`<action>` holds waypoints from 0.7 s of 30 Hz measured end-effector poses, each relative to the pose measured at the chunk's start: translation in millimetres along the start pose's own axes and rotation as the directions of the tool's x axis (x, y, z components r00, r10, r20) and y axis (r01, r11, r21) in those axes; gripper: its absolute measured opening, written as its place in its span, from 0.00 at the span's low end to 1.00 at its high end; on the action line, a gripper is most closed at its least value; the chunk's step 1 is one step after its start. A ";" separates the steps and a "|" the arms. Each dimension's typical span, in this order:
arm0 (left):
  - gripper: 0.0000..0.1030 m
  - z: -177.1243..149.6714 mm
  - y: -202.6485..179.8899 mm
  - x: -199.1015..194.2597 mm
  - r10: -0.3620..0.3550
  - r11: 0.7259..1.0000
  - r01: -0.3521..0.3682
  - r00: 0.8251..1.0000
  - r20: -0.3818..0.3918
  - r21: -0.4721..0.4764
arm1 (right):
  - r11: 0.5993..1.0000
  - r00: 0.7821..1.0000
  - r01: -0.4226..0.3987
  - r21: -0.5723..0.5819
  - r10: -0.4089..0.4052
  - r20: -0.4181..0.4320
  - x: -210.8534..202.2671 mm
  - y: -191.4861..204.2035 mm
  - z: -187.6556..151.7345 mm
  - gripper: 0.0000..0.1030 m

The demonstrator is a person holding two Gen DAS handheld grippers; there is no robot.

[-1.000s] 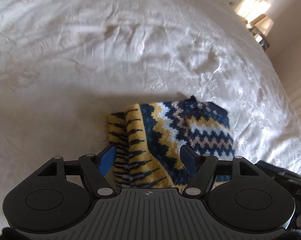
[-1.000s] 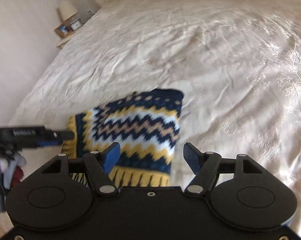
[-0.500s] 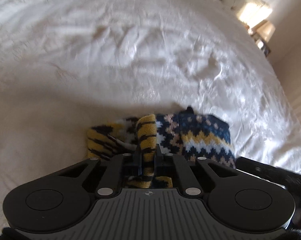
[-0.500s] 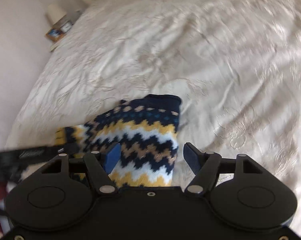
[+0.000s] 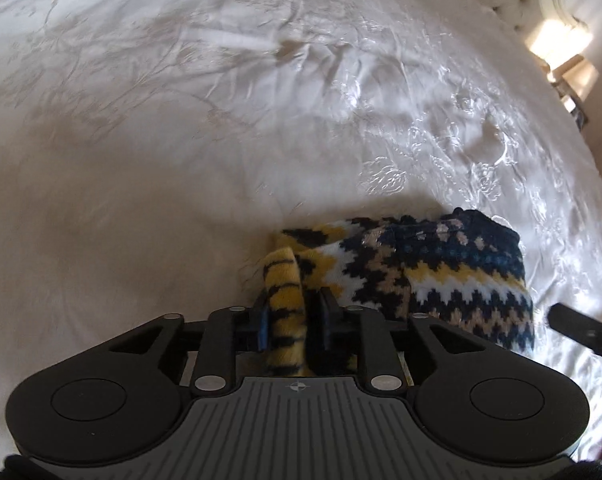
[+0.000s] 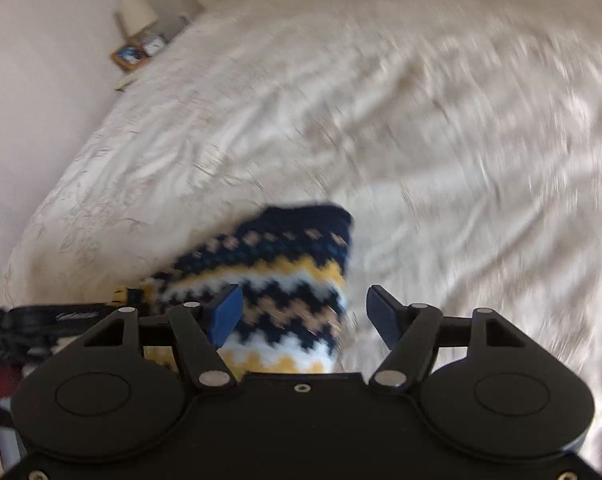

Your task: Fold small clothes

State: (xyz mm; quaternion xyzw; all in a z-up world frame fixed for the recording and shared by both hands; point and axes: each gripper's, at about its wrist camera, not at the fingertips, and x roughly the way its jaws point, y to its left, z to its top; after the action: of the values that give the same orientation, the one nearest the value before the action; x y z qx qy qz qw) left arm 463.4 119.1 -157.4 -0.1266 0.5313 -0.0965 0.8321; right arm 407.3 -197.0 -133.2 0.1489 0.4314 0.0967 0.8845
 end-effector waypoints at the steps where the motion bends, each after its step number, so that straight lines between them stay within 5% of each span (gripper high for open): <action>1: 0.23 2.7 -2.3 0.5 0.003 1.000 -0.003 1.000 0.000 0.010 | 0.999 1.000 -0.013 -0.031 0.014 0.020 -4.2 6.1 1.3 0.53; 3: 0.23 5.9 -6.2 0.5 0.019 0.999 -0.018 1.000 -0.007 0.032 | 0.995 0.999 -0.041 -0.090 0.043 0.019 -4.4 17.4 2.9 0.29; 6: 0.24 10.4 -11.3 4.5 0.035 0.998 -0.034 0.999 -0.019 0.054 | 0.987 0.997 -0.063 -0.148 0.056 -0.049 13.8 29.1 1.8 0.27; 12: 0.30 12.0 -13.8 6.2 0.047 0.997 -0.045 0.998 -0.031 0.069 | 0.986 0.988 0.022 -0.168 -0.048 -0.149 58.0 18.9 -3.3 0.19; 18: 0.41 14.5 -16.1 1.5 0.063 0.994 -0.060 0.997 -0.032 0.089 | 0.980 0.986 0.022 -0.196 -0.054 -0.159 59.9 19.0 0.1 0.24; 20: 0.53 14.2 -14.4 -7.7 0.038 0.995 -0.036 0.999 -0.026 0.095 | 0.983 0.989 0.006 -0.182 -0.032 -0.144 51.7 17.3 1.5 0.34; 21: 0.59 13.0 -12.1 -15.5 0.021 0.995 -0.019 1.000 -0.017 0.098 | 0.986 0.992 -0.003 -0.169 -0.019 -0.128 44.8 16.4 2.4 0.48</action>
State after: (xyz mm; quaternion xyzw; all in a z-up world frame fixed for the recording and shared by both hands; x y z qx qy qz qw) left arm 468.4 113.6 -135.1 -0.0796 0.5346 -0.1149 0.8335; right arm 435.8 -168.7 -159.0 0.0653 0.4788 0.1387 0.8645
